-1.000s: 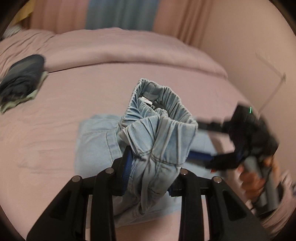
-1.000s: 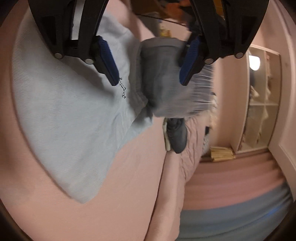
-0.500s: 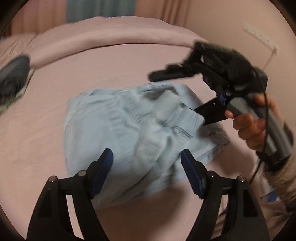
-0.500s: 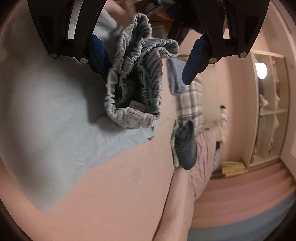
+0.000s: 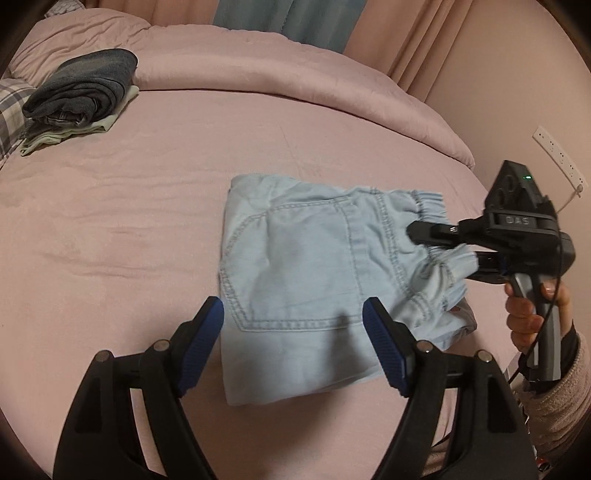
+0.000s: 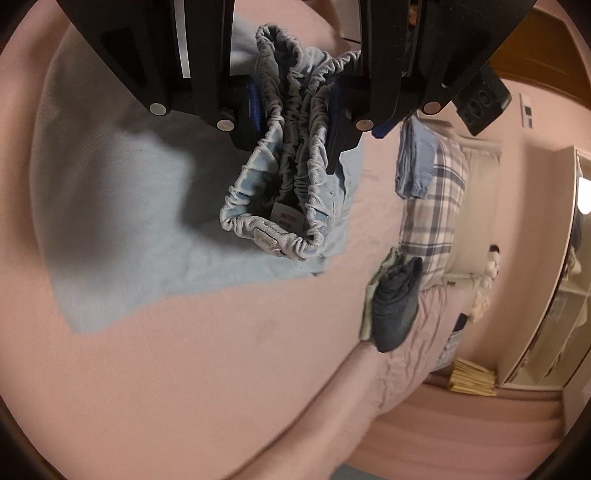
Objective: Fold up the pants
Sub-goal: 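Fold the waistband over the jeans with the right gripper and open it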
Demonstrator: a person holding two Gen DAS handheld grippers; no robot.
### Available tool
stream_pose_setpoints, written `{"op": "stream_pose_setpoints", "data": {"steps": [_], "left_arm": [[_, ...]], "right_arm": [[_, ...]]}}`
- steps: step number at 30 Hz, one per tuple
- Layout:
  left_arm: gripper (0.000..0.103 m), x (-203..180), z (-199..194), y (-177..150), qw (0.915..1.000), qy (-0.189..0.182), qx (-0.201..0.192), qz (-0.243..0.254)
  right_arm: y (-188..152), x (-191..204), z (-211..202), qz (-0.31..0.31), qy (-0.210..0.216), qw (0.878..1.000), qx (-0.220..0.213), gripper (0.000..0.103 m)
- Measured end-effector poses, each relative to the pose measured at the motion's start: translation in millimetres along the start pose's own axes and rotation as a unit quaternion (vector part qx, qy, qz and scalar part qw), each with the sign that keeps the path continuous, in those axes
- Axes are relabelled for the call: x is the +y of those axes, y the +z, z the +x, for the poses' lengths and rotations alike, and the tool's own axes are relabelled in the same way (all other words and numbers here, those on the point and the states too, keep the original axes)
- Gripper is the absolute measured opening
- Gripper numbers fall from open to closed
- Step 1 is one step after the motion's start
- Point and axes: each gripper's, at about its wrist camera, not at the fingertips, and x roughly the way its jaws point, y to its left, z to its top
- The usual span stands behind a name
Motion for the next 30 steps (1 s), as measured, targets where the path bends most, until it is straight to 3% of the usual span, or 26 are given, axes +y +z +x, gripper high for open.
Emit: {"op": "stream_pose_setpoints", "data": {"steps": [7,19,30], "left_arm": [[0.078,-0.4,7.4,7.4,1.0000,-0.003,-0.002,-0.006],[0.079,-6.0,14.8,13.8,0.9996,-0.020,0.009,-0.017],[0.079,-25.1,36.8,25.6,0.9986,-0.039,0.030,-0.021]], "right_arm": [[-1.5,12.2,-27.4,-0.020,0.007,0.999,-0.032,0.030],[-6.1,3.4,-56.7,-0.002,-0.010,0.998,-0.065,0.030],[-9.1,-22.0,-56.2,0.032,-0.013,0.998,-0.056,0.030]]}}
